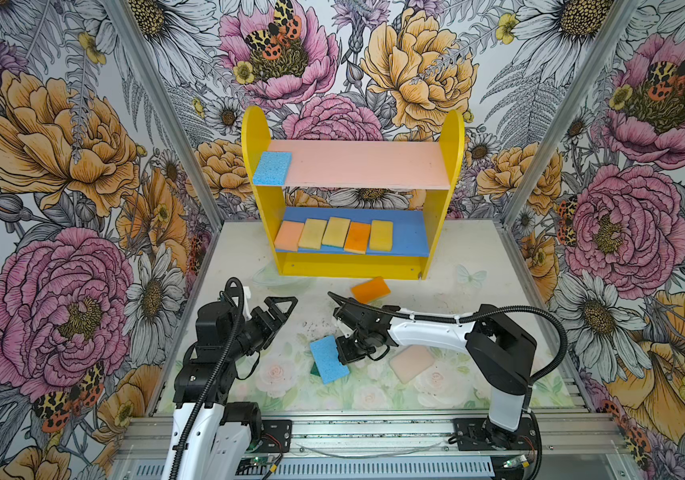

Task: Place and organize the cleaning sponges onto the shelf
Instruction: 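Grasp and lift the second blue sponge with the right gripper, then take the blue sponge with the left gripper while the right gripper releases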

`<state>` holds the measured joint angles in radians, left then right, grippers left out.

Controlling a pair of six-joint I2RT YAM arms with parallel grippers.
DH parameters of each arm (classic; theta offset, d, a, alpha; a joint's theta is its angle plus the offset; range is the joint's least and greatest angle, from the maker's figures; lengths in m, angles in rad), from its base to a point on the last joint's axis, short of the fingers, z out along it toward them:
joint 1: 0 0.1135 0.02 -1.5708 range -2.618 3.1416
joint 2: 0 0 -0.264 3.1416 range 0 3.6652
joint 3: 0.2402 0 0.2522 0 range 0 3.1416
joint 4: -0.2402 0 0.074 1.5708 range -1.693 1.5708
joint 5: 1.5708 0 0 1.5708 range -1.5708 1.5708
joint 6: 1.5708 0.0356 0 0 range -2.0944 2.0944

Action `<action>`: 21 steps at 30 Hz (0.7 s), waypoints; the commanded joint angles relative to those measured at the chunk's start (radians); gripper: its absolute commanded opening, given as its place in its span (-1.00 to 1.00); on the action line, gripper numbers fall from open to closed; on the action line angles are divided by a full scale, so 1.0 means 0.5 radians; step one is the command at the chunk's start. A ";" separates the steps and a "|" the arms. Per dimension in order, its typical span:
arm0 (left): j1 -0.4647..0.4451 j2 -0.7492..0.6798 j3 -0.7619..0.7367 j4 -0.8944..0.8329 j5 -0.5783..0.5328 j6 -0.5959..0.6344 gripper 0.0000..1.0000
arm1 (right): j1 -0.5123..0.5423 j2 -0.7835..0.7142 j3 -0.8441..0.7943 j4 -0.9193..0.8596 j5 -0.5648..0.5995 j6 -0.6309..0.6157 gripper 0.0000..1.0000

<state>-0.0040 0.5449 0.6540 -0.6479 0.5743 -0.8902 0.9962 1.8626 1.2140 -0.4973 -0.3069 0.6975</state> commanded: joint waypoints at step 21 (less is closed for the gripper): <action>-1.579 0.125 -0.634 1.756 -1.553 -0.653 0.97 | -0.380 -1.123 -0.361 0.539 0.298 1.118 -1.00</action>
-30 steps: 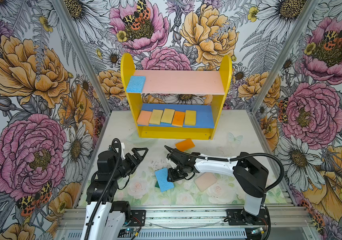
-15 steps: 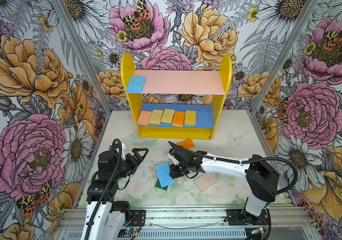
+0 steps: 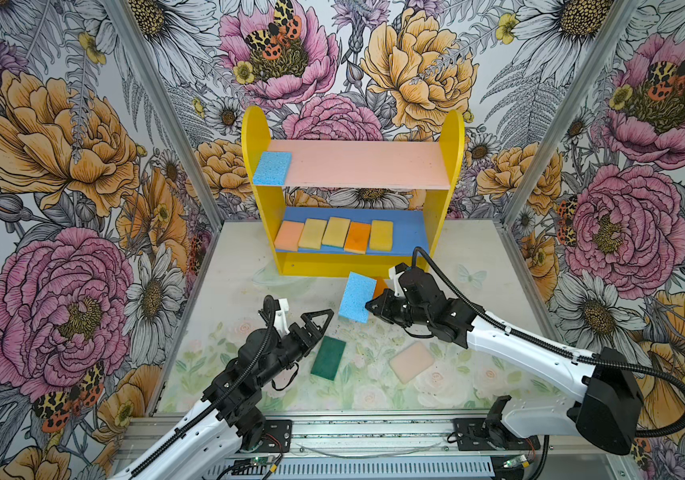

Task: Place and organize the cleaning sponges onto the shelf
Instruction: 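Take the blue sponge with the left gripper while the right gripper releases, then raise the blue sponge onto the pink top shelf with the left gripper while right withdraws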

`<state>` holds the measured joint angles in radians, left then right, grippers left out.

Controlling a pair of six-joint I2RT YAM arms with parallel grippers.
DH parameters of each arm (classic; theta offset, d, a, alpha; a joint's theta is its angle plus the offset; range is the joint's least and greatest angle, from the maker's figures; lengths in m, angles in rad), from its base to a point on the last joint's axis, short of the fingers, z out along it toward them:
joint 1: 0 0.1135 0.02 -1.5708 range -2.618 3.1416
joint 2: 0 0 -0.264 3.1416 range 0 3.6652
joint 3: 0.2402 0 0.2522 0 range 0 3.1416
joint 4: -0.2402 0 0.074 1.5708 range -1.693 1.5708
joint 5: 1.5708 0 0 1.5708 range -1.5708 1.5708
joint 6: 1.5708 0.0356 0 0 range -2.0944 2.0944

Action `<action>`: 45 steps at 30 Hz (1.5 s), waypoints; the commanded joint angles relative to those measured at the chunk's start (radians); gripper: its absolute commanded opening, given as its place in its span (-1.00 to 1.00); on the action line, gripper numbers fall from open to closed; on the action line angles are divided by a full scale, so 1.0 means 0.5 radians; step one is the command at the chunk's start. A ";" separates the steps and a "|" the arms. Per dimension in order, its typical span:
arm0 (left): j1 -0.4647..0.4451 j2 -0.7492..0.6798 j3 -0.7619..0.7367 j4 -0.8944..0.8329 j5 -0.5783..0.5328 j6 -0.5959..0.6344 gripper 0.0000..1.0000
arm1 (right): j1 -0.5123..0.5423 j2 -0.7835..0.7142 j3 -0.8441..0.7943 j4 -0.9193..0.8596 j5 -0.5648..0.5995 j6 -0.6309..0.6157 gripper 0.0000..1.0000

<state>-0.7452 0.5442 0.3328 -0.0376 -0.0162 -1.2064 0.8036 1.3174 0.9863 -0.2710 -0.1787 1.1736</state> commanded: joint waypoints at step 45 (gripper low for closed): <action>0.889 0.789 1.602 -0.078 0.413 0.032 -1.00 | -0.131 -0.337 -0.162 0.072 -0.248 -0.212 0.10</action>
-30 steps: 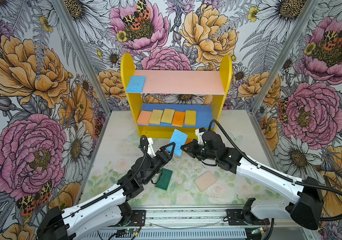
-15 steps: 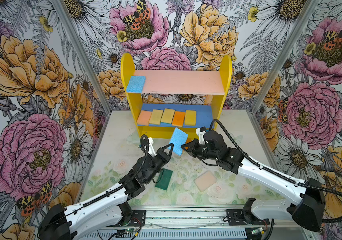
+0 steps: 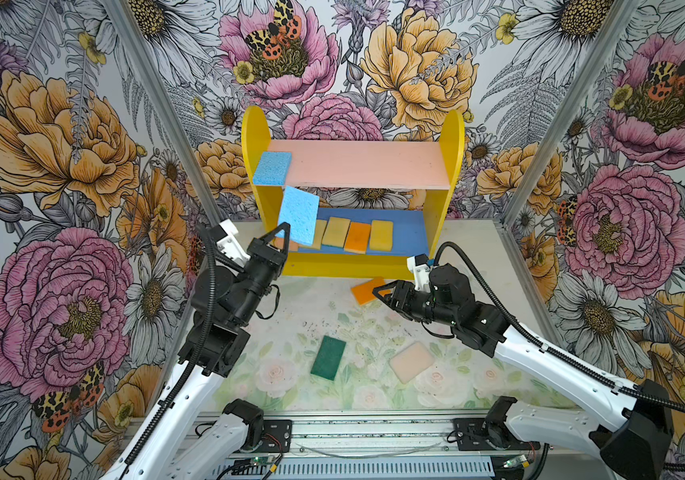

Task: Place and organize the cleaning sponges onto the shelf
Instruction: 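Raise the blue sponge onto the pink top shelf with the left gripper while right withdraws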

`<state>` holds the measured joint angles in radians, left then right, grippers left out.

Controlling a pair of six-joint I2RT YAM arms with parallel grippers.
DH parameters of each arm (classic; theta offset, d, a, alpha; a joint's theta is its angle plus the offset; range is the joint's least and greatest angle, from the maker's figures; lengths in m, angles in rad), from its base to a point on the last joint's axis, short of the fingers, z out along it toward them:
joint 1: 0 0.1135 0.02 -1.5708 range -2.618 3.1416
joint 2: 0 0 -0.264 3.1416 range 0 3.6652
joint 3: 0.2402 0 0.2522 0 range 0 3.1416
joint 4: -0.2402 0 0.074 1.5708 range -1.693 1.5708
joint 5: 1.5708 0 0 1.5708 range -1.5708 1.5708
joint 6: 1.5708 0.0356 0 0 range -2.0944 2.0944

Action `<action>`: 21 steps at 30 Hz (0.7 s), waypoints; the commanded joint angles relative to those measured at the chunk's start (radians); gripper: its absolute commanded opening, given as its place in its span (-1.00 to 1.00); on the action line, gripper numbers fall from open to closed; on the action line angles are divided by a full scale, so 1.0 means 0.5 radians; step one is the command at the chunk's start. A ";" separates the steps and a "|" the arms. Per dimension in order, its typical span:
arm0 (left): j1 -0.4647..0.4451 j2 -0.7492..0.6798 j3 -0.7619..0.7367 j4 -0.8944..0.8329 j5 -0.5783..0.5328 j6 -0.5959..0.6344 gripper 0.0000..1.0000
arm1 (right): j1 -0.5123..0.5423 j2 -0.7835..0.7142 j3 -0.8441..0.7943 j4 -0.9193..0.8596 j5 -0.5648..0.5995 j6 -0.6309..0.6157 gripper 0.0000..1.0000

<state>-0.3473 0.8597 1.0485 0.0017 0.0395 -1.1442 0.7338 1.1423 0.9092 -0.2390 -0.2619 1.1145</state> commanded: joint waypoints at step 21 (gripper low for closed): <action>0.182 1.450 1.631 -0.727 0.143 -0.123 -1.00 | 0.002 -0.226 -0.121 0.008 -0.030 -0.158 0.16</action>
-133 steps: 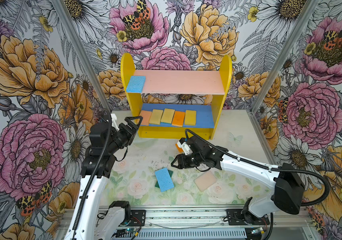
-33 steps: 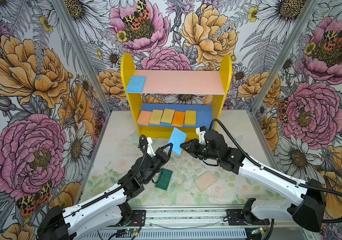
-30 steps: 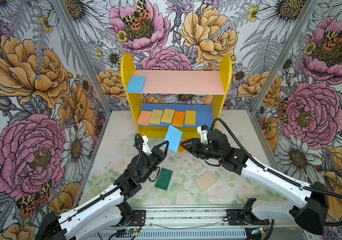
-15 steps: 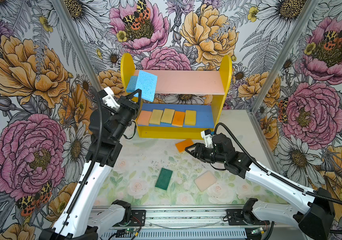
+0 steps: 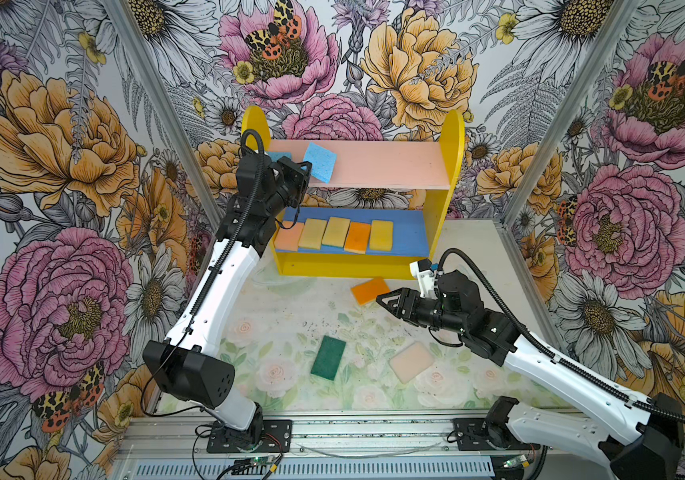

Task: Place and organize the cleaning sponges onto the shelf
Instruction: 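Raise the blue sponge onto the pink top shelf with the left gripper while right withdraws, then set the blue sponge beside the other on the top shelf and open the left gripper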

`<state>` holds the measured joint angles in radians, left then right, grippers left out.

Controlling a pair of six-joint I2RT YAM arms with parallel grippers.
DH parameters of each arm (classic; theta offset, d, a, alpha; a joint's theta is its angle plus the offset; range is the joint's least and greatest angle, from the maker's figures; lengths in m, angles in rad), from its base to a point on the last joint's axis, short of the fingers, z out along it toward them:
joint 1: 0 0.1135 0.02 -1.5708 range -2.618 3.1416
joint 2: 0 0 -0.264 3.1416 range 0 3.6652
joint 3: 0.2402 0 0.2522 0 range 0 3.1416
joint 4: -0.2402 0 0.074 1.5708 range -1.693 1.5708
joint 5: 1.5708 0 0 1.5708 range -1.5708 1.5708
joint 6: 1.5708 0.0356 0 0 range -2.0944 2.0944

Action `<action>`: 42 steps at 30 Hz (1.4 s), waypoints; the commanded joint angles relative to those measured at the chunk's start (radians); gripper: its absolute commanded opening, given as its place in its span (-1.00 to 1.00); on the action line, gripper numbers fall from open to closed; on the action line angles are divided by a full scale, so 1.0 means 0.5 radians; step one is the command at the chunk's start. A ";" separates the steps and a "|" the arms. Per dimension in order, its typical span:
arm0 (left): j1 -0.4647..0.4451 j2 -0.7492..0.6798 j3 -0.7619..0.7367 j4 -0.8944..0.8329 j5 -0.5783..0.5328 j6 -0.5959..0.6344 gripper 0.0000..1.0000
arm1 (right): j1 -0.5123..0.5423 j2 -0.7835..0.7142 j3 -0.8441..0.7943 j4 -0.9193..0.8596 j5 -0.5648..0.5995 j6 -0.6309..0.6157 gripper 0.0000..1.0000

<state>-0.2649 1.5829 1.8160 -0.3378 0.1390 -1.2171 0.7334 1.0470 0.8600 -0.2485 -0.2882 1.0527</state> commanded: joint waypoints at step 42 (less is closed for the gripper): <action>0.093 0.329 0.553 -0.450 -0.264 0.174 -0.16 | -0.098 -0.115 -0.100 0.029 -0.025 -0.047 0.23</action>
<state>-0.2249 1.7386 2.0430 -0.5179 0.0013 -1.1580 0.6922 1.0088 0.8207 -0.2493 -0.2928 1.0519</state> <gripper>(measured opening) 0.398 0.614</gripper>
